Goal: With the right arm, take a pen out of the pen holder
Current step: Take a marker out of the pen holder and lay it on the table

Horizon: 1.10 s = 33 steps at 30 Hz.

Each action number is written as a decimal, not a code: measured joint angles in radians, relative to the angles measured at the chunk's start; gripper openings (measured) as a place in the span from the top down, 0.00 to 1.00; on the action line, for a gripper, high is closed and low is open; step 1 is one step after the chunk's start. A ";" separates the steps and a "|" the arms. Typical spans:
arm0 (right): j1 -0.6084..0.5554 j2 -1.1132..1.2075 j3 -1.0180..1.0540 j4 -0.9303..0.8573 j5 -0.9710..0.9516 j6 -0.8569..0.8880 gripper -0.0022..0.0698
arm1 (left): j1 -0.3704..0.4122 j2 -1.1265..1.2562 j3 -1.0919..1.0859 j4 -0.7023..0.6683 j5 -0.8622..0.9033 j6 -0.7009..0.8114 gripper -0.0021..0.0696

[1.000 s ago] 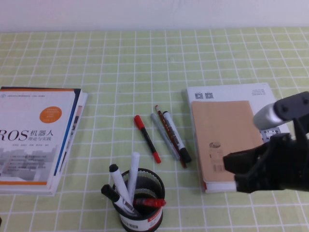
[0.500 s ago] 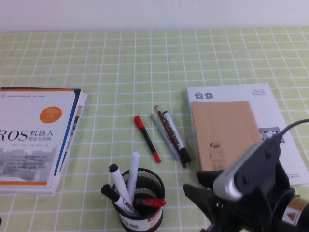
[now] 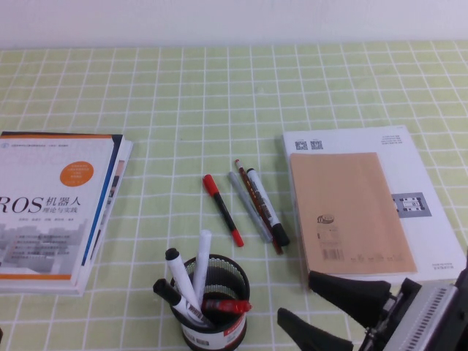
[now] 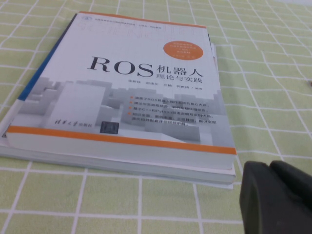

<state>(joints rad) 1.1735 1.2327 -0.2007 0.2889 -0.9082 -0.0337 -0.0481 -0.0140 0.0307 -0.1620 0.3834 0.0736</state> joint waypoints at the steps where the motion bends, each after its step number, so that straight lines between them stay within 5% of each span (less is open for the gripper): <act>1: 0.000 0.027 0.000 -0.023 -0.029 0.017 0.43 | 0.000 0.000 0.000 0.000 0.000 0.000 0.98; 12: 0.000 0.336 -0.020 -0.167 -0.217 0.154 0.43 | 0.000 0.000 0.000 0.000 0.000 0.000 0.98; 33: 0.000 0.409 -0.136 -0.145 -0.225 0.131 0.43 | 0.000 0.000 0.000 0.000 0.000 0.000 0.98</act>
<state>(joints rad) 1.1735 1.6417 -0.3369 0.1436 -1.1327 0.0969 -0.0481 -0.0140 0.0307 -0.1620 0.3834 0.0736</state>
